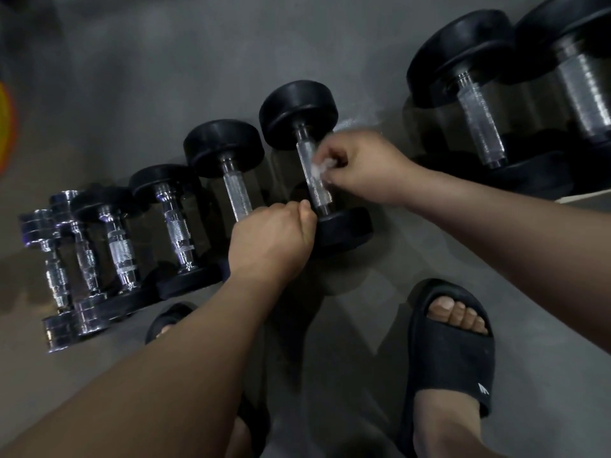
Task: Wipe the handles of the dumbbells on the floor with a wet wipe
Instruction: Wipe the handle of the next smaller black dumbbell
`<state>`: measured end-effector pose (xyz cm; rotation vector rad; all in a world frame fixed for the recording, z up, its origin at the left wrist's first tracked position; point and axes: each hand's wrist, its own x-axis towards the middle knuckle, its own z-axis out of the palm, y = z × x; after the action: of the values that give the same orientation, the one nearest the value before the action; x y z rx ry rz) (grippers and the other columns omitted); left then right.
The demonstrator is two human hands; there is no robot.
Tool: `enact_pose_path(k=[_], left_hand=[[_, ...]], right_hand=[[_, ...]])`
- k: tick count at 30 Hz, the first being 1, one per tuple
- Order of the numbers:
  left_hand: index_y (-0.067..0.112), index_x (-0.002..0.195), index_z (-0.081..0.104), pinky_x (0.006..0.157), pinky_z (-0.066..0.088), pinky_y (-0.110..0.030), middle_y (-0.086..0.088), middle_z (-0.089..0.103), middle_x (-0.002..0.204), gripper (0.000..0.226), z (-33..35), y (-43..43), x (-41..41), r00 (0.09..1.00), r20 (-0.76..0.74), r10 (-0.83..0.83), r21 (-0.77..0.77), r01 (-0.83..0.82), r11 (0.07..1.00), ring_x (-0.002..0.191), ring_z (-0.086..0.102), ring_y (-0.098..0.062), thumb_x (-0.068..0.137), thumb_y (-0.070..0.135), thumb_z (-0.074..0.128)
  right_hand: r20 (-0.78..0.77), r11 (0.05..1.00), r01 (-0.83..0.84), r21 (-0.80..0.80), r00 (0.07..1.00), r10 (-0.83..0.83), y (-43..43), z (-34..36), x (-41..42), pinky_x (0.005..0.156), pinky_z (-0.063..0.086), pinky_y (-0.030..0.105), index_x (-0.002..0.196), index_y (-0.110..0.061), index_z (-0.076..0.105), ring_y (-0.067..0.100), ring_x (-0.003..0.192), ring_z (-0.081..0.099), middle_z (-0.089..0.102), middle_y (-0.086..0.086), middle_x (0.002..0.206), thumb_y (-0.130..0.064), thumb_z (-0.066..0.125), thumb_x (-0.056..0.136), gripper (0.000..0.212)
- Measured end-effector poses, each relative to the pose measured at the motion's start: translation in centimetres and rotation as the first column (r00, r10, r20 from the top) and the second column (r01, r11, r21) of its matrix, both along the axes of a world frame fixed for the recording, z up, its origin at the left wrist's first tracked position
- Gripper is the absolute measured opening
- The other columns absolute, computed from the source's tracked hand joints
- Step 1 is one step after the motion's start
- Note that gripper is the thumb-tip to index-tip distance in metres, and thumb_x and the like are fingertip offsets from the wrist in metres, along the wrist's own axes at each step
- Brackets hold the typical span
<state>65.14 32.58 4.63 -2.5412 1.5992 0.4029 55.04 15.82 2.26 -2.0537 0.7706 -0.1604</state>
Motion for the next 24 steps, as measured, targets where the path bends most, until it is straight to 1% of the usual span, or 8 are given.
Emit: enact_pose_path(k=[2, 4, 8, 12, 15, 17, 20, 24], left_hand=[[0.020, 0.087, 0.062, 0.060, 0.030, -0.034, -0.002, 0.066, 0.084, 0.049, 0.0, 0.0, -0.1, 1.000, -0.006, 0.003, -0.007, -0.003, 1.000, 0.080, 0.061, -0.028, 0.106, 0.041, 0.021], [0.019, 0.089, 0.064, 0.061, 0.030, -0.034, -0.004, 0.068, 0.087, 0.050, 0.0, 0.0, 0.0, 1.000, -0.011, 0.003, -0.007, -0.003, 1.000, 0.083, 0.063, -0.031, 0.106, 0.041, 0.022], [0.019, 0.090, 0.065, 0.061, 0.030, -0.035, -0.004, 0.069, 0.089, 0.050, -0.1, -0.1, 0.0, 1.000, -0.011, -0.007, -0.005, 0.007, 1.000, 0.084, 0.064, -0.031, 0.105, 0.041, 0.023], [0.020, 0.089, 0.064, 0.061, 0.030, -0.035, -0.003, 0.069, 0.088, 0.051, -0.2, 0.0, 0.1, 1.000, -0.004, -0.010, -0.010, 0.010, 1.000, 0.084, 0.064, -0.031, 0.105, 0.041, 0.021], [0.020, 0.090, 0.064, 0.061, 0.029, -0.035, -0.003, 0.069, 0.089, 0.050, 0.0, 0.0, 0.1, 1.000, -0.013, -0.008, -0.008, 0.008, 1.000, 0.085, 0.064, -0.031, 0.105, 0.041, 0.022], [0.019, 0.091, 0.065, 0.061, 0.029, -0.035, -0.003, 0.069, 0.090, 0.049, 0.1, 0.0, 0.1, 1.000, -0.016, -0.011, -0.005, 0.011, 1.000, 0.085, 0.064, -0.031, 0.105, 0.041, 0.023], [0.019, 0.092, 0.065, 0.061, 0.030, -0.035, -0.004, 0.070, 0.091, 0.049, 0.0, 0.0, 0.1, 1.000, -0.011, -0.018, -0.004, 0.018, 1.000, 0.085, 0.063, -0.032, 0.106, 0.041, 0.024], [0.019, 0.095, 0.065, 0.062, 0.031, -0.035, -0.004, 0.070, 0.093, 0.050, 0.0, 0.0, 0.2, 1.000, -0.018, -0.008, 0.003, 0.008, 1.000, 0.087, 0.063, -0.032, 0.105, 0.041, 0.022]], right_hand=[[0.024, 0.990, 0.134, 0.029, 0.991, -0.135, -0.3, -0.7, 1.0, 0.072, 0.052, 0.021, 0.091, -0.022, 0.072, 0.006, 0.079, 0.065, 0.070, -0.007, 0.084, -0.011, 0.071, 0.080, 0.015], [0.029, 0.979, 0.194, 0.057, 0.980, -0.196, 0.0, -1.3, 1.0, 0.069, 0.050, 0.021, 0.086, -0.024, 0.071, 0.004, 0.074, 0.064, 0.070, -0.007, 0.081, -0.014, 0.074, 0.082, 0.010], [-0.005, 0.985, 0.142, 0.100, 0.990, -0.143, 1.1, -1.5, -0.8, 0.070, 0.050, 0.019, 0.077, -0.030, 0.072, 0.004, 0.074, 0.066, 0.069, -0.009, 0.081, -0.019, 0.079, 0.082, 0.015], [0.042, 0.978, 0.192, 0.084, 0.980, -0.196, 0.1, -1.9, 0.6, 0.071, 0.047, 0.017, 0.086, -0.026, 0.078, 0.001, 0.075, 0.065, 0.070, -0.013, 0.081, -0.017, 0.077, 0.083, 0.010], [0.074, 0.964, 0.266, 0.023, 0.961, -0.267, 0.0, -2.3, 1.7, 0.075, 0.046, 0.014, 0.093, -0.021, 0.080, 0.000, 0.080, 0.064, 0.069, -0.013, 0.083, -0.019, 0.075, 0.085, 0.010], [0.102, 0.968, 0.251, -0.022, 0.964, -0.247, 0.7, -2.5, 1.2, 0.082, 0.048, 0.015, 0.095, -0.018, 0.081, 0.003, 0.088, 0.065, 0.071, -0.008, 0.092, -0.019, 0.074, 0.086, 0.011], [0.111, 0.977, 0.184, -0.111, 0.979, -0.172, 1.3, -2.2, 0.6, 0.086, 0.044, 0.009, 0.097, -0.017, 0.080, 0.002, 0.093, 0.062, 0.071, -0.006, 0.099, -0.016, 0.073, 0.086, 0.013], [0.132, 0.969, 0.233, -0.081, 0.966, -0.222, -0.5, -2.1, 2.8, 0.085, 0.050, 0.018, 0.097, -0.021, 0.080, 0.007, 0.092, 0.066, 0.072, -0.007, 0.098, -0.020, 0.071, 0.087, 0.014]])
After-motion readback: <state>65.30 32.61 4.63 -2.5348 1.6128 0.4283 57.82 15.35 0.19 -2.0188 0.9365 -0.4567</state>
